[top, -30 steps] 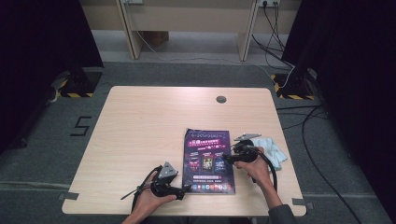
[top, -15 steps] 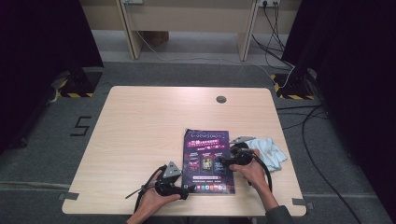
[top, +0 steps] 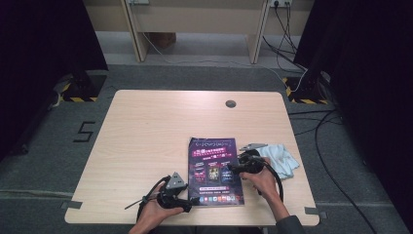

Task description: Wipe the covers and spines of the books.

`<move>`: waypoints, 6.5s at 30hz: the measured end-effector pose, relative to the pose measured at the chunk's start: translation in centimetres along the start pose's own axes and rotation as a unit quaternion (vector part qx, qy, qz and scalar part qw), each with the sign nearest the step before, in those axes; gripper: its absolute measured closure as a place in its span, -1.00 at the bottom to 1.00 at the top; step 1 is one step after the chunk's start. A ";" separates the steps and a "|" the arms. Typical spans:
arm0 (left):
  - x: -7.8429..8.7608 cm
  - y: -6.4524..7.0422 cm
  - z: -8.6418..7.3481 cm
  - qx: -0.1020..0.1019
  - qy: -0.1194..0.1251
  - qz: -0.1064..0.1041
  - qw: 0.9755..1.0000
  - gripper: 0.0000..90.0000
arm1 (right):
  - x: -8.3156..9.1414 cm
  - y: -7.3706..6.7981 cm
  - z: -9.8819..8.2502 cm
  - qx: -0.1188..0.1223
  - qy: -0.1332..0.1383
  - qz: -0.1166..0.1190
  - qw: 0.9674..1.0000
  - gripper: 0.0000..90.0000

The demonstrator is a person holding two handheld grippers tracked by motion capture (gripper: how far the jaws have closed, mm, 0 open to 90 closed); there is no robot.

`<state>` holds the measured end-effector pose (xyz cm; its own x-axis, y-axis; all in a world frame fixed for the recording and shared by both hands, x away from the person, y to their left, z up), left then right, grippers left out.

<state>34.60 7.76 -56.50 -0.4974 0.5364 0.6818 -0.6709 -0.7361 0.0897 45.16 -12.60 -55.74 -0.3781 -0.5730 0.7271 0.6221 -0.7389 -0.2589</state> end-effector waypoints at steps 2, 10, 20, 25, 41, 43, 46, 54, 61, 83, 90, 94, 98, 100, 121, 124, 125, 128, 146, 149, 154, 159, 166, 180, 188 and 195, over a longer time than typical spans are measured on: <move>-0.3 -0.4 0.4 0.007 0.005 0.009 1.000 -0.40 | -0.2 0.3 0.2 -0.004 0.004 -0.002 1.000 -0.04; -1.1 -0.7 0.9 0.014 0.005 0.018 1.000 -0.47 | -1.1 1.3 1.3 -0.042 0.032 0.011 0.999 -0.05; -1.1 -0.7 0.8 0.004 0.008 0.019 1.000 -0.39 | -1.2 1.6 1.5 -0.084 0.064 0.014 0.994 0.04; -1.1 -0.7 0.8 -0.006 0.006 0.022 1.000 -0.37 | -1.0 2.0 1.2 -0.104 0.080 0.001 0.991 0.35; -1.0 -0.7 0.8 0.000 0.005 0.030 1.000 -0.34 | 1.3 0.1 3.1 -0.104 0.124 0.038 0.986 0.54; -1.0 -0.8 0.8 -0.001 0.004 0.030 1.000 -0.34 | 1.5 0.1 3.1 -0.108 0.121 0.046 0.986 0.55; -1.0 -0.8 0.8 -0.001 0.004 0.030 1.000 -0.34 | 1.6 0.0 3.0 -0.108 0.115 0.056 0.986 0.54; -1.0 -0.8 0.8 -0.002 0.003 0.030 1.000 -0.34 | 2.1 -0.8 3.3 -0.109 0.111 0.087 0.984 0.44; -1.0 -0.9 0.8 -0.001 0.006 0.031 1.000 -0.34 | 1.7 -2.6 3.2 -0.108 0.090 0.138 0.980 0.59; -1.0 -0.9 0.8 -0.007 0.009 0.034 0.999 -0.34 | 1.5 -3.3 3.6 -0.048 0.066 0.111 0.990 0.58; -1.0 -0.9 0.8 -0.003 0.008 0.033 0.999 -0.34 | 1.5 -3.2 3.5 -0.043 0.065 0.108 0.991 0.60; -0.9 -1.0 0.8 0.007 0.007 0.029 1.000 -0.35 | 1.8 -2.9 3.8 -0.036 0.074 0.094 0.992 0.67; -0.5 -1.3 0.9 0.004 0.007 0.027 1.000 -0.34 | 2.1 -2.9 4.3 -0.018 0.075 0.098 0.992 0.72; -0.1 -1.6 1.1 0.011 0.010 0.027 1.000 -0.36 | 2.0 -2.8 4.6 -0.016 0.072 0.095 0.993 0.75; 2.3 -7.2 -1.7 0.025 -0.014 0.091 0.995 -0.37 | 5.5 -3.0 10.4 0.112 0.001 -0.009 0.994 0.85; 2.1 -7.2 -1.7 0.013 -0.012 0.099 0.995 -0.37 | 6.4 -2.8 11.4 0.127 0.000 -0.031 0.991 0.85; 2.1 -7.2 -1.7 0.012 -0.011 0.101 0.995 -0.37 | 6.7 -2.7 11.7 0.130 0.000 -0.037 0.991 0.85; 2.1 -7.1 -1.8 0.005 -0.011 0.104 0.994 -0.37 | 7.3 -2.3 12.5 0.142 -0.005 -0.068 0.988 0.85; 2.0 -7.1 -1.8 -0.001 -0.010 0.110 0.994 -0.37 | 5.5 -6.8 13.8 0.229 -0.056 -0.086 0.968 0.85; 2.0 -7.1 -1.8 -0.001 -0.011 0.111 0.994 -0.37 | 5.3 -7.8 13.4 0.215 -0.061 -0.046 0.974 0.85; 2.0 -7.1 -1.8 0.000 -0.010 0.110 0.994 -0.37 | 5.1 -9.0 13.0 0.195 -0.069 0.000 0.978 0.84; 2.0 -7.2 -1.7 -0.001 -0.007 0.110 0.994 -0.37 | 4.2 -9.9 12.2 0.171 -0.074 0.052 0.981 0.84; 2.0 -7.3 -1.8 0.001 -0.009 0.112 0.994 -0.37 | 1.8 -10.1 9.8 0.152 -0.082 0.091 0.981 0.84; 2.1 -7.6 -1.8 0.008 -0.009 0.115 0.993 -0.37 | -0.7 -10.0 6.6 0.133 -0.074 0.115 0.982 0.79; 2.2 -7.7 -1.8 0.019 -0.009 0.111 0.994 -0.38 | -1.6 -10.3 5.4 0.108 -0.080 0.145 0.980 0.64; 2.2 -7.7 -1.8 0.018 -0.010 0.112 0.993 -0.39 | -2.3 -10.3 4.3 0.100 -0.082 0.158 0.979 0.53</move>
<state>37.68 15.40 -57.00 -0.6210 0.3485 0.7021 -0.5233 -0.8512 -0.0404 42.57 -2.13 -51.99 -0.0399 -0.6845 0.7279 0.8186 -0.4402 -0.3691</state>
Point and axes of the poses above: each handheld gripper's, and its own axes: x roughly backward along the jaws, z roughly out of its top, y roughly to its right, the point moved 8 cm from there along -x, roughly forward along the jaws, and after that the axes turned 8 degrees about z, right-handed, at the moved point
